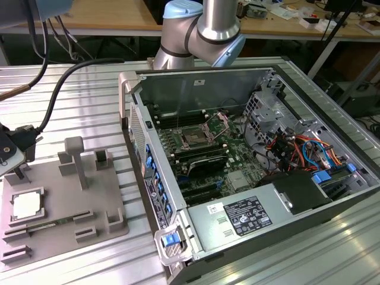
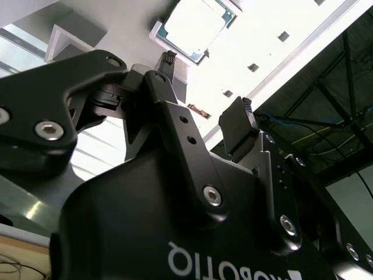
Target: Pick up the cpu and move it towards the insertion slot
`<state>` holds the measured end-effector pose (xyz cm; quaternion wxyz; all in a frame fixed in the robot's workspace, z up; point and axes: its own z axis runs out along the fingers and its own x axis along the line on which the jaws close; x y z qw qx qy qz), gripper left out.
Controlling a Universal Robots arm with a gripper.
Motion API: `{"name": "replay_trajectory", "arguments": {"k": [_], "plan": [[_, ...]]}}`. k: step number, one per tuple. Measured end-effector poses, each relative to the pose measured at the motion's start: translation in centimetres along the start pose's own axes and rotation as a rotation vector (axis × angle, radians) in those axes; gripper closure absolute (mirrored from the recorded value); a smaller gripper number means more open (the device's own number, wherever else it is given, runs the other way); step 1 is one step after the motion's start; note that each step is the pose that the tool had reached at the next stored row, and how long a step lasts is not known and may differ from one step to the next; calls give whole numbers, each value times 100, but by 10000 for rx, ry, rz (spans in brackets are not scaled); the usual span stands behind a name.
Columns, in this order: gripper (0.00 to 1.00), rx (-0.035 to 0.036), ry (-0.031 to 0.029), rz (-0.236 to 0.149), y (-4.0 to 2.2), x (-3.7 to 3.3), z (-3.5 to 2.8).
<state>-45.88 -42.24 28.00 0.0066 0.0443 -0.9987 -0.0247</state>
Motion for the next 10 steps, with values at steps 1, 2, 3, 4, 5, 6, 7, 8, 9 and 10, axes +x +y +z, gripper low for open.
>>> {"name": "replay_trajectory", "arguments": {"k": [1,2,3,4,5,6,7,8,9,10], "plan": [[41,-1,0,0,0,0,0],[41,-1,0,0,0,0,0],[41,-2,0,0,0,0,0],[41,-2,0,0,0,0,0],[41,-3,0,0,0,0,0],[41,-3,0,0,0,0,0],[41,-4,0,0,0,0,0],[41,-3,0,0,0,0,4],[41,13,2,-1,-2,-1,20],[41,15,2,-1,-2,-3,39]]}}
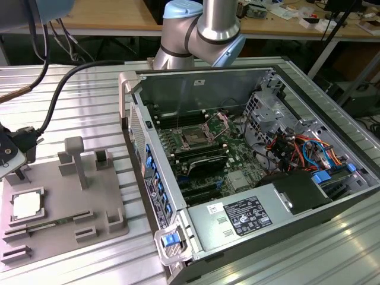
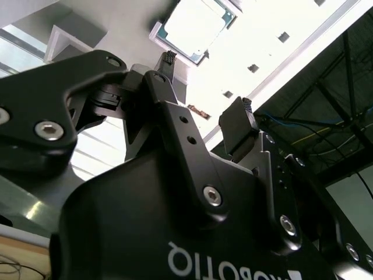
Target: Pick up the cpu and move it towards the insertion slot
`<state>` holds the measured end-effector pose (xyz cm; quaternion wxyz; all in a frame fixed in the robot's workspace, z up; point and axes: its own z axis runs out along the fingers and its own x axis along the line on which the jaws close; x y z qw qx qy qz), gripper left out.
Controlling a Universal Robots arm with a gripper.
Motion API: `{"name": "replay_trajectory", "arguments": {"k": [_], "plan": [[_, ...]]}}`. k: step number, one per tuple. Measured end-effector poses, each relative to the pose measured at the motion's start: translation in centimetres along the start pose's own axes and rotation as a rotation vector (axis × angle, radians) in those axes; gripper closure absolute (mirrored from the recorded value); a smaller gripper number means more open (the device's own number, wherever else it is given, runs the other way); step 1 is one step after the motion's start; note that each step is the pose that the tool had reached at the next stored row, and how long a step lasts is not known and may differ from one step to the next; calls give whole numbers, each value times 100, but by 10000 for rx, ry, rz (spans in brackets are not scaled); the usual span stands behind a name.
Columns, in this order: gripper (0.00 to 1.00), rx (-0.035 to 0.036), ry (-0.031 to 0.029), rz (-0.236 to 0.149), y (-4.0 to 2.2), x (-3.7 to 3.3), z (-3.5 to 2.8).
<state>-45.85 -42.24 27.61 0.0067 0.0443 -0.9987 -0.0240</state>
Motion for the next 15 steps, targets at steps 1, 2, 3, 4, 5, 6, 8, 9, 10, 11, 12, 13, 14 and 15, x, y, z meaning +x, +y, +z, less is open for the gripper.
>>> {"name": "replay_trajectory", "arguments": {"k": [1,2,3,4,5,6,8,9,10,11,12,13,14,15], "plan": [[41,0,-1,1,-1,-6,23],[41,1,-1,0,-5,-16,54],[41,2,-1,2,-7,-16,68],[41,1,-1,2,-9,-16,87],[41,1,-1,0,-10,-16,97],[41,2,1,1,-10,-16,97],[41,2,2,1,-10,-16,97],[41,2,1,1,-10,-16,97],[41,1,0,1,-10,-16,98],[41,1,0,1,-10,-16,99],[41,2,0,1,-10,-16,99],[41,1,-1,0,-10,-16,99],[41,2,0,1,-10,-16,99],[41,1,0,1,-10,-16,100]]}}
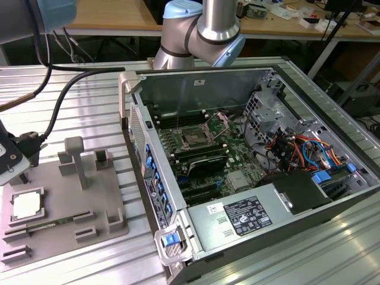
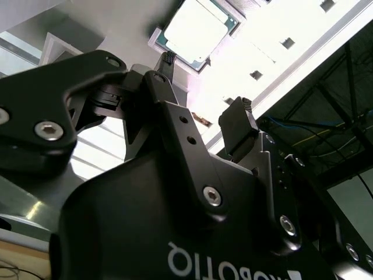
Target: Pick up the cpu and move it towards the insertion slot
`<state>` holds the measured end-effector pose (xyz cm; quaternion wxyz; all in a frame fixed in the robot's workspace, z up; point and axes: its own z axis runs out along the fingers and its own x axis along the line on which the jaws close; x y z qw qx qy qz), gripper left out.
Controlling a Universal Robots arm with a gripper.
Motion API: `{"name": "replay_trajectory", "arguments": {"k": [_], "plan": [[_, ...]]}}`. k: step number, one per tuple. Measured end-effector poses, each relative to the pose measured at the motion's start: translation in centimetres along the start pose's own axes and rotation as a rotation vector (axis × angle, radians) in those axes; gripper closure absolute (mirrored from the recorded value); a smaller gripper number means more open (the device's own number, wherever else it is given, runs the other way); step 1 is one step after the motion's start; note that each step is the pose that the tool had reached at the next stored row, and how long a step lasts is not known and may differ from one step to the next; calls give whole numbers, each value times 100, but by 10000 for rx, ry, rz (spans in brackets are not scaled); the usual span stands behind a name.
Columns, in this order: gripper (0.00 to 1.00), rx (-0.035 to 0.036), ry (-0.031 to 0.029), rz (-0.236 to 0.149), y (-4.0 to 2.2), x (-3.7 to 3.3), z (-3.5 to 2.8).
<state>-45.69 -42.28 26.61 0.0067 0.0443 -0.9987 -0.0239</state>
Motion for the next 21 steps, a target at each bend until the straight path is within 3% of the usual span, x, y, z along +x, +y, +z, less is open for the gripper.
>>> {"name": "replay_trajectory", "arguments": {"k": [10,21], "plan": [[41,-1,-3,1,-2,0,27],[41,63,3,28,-29,-4,260]]}}
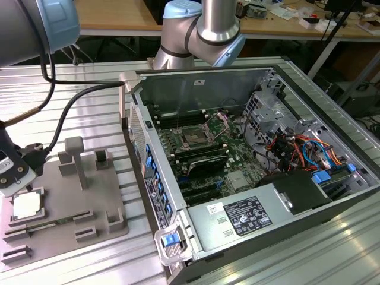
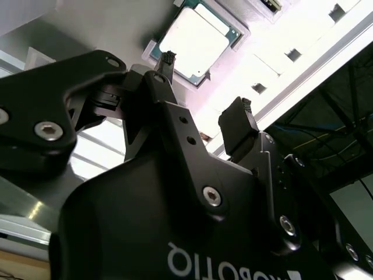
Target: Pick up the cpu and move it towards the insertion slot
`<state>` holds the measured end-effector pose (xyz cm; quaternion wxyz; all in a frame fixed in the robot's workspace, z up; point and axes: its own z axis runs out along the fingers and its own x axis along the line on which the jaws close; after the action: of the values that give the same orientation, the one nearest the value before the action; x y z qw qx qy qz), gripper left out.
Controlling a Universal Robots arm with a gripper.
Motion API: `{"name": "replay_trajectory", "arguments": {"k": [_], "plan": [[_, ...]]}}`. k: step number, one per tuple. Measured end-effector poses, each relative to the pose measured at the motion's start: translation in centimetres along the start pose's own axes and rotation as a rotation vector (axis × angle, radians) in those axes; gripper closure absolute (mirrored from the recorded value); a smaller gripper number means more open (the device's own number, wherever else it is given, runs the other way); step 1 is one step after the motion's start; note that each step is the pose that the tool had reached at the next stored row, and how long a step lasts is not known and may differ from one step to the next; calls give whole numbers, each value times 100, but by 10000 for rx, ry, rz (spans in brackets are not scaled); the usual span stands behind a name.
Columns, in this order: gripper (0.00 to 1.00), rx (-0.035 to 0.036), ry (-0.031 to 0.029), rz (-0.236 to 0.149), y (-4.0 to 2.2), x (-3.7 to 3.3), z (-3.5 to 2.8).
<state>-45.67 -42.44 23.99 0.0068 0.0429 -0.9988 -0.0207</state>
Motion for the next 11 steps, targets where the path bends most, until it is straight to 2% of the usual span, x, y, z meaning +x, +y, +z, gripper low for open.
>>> {"name": "replay_trajectory", "arguments": {"k": [4,8,9,11], "plan": [[41,52,6,32,-2,-4,44],[40,52,1,33,-1,-5,53],[33,52,0,32,-2,-5,68],[33,52,7,102,-3,-5,101]]}}
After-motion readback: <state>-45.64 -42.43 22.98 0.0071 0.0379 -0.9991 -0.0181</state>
